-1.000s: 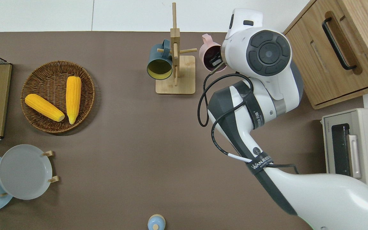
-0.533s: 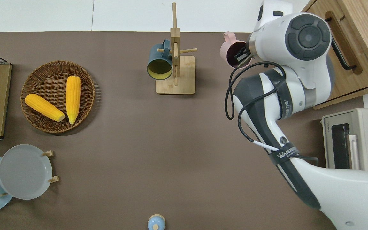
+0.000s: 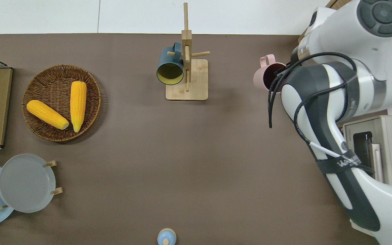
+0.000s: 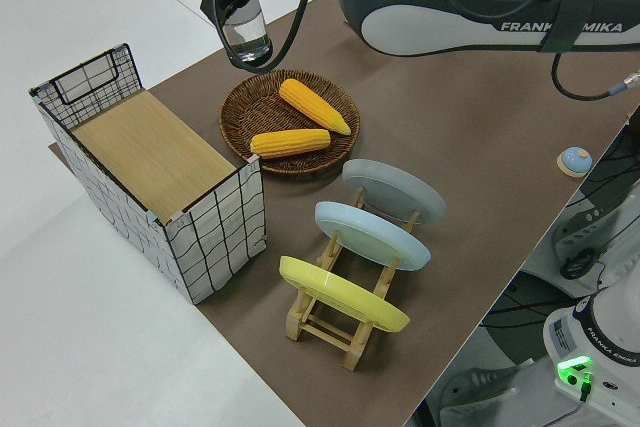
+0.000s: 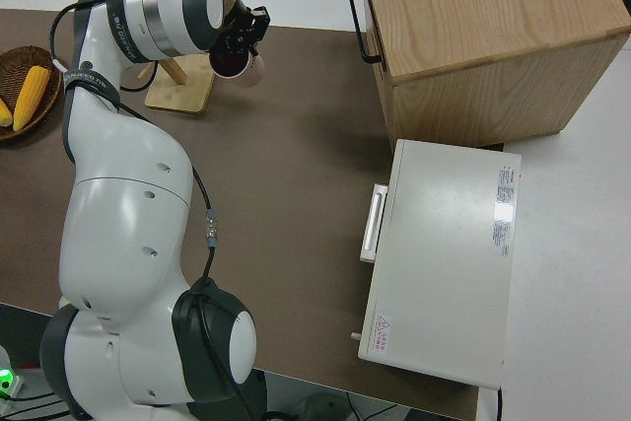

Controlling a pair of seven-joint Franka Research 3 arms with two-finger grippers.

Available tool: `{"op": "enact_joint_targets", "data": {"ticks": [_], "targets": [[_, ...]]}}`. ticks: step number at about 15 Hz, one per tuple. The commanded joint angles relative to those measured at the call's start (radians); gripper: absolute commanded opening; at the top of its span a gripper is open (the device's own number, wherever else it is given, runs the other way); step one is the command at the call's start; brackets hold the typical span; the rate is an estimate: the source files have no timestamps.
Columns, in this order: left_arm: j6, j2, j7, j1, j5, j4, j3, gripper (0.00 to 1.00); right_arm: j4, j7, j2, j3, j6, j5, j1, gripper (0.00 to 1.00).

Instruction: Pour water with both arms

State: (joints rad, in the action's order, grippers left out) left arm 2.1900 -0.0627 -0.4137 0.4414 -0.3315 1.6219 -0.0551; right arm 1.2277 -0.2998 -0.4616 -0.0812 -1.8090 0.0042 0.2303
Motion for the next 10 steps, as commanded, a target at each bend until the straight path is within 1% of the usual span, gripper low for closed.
{"op": "enact_joint_targets", "data": {"ticks": [1, 2, 4, 6, 7, 9, 10], "targets": [[-0.004, 0.122, 0.123, -0.059, 0.058, 0.113, 0.011, 0.12, -0.004, 0.067, 0.038, -0.043, 0.109, 0.079, 0.011, 0.0], [-0.004, 0.141, 0.145, -0.075, 0.069, 0.133, 0.009, 0.12, -0.004, 0.091, 0.038, -0.046, 0.141, 0.079, 0.011, 0.0], [-0.004, 0.176, 0.183, -0.101, 0.081, 0.18, 0.009, 0.12, -0.004, 0.195, 0.047, -0.043, 0.2, 0.085, 0.012, 0.0], [-0.001, 0.219, 0.191, -0.119, 0.091, 0.242, 0.008, 0.12, -0.004, 0.286, 0.063, -0.043, 0.236, 0.121, 0.026, 0.0], [0.011, 0.254, 0.196, -0.122, 0.094, 0.286, -0.003, 0.12, -0.005, 0.37, 0.063, -0.037, 0.272, 0.143, 0.033, 0.0], [0.02, 0.302, 0.2, -0.122, 0.094, 0.349, -0.014, 0.12, -0.008, 0.491, 0.073, -0.028, 0.296, 0.158, 0.066, 0.0], [0.024, 0.325, 0.2, -0.121, 0.094, 0.38, -0.02, 0.12, -0.008, 0.54, 0.081, -0.014, 0.301, 0.158, 0.076, 0.0]]}}
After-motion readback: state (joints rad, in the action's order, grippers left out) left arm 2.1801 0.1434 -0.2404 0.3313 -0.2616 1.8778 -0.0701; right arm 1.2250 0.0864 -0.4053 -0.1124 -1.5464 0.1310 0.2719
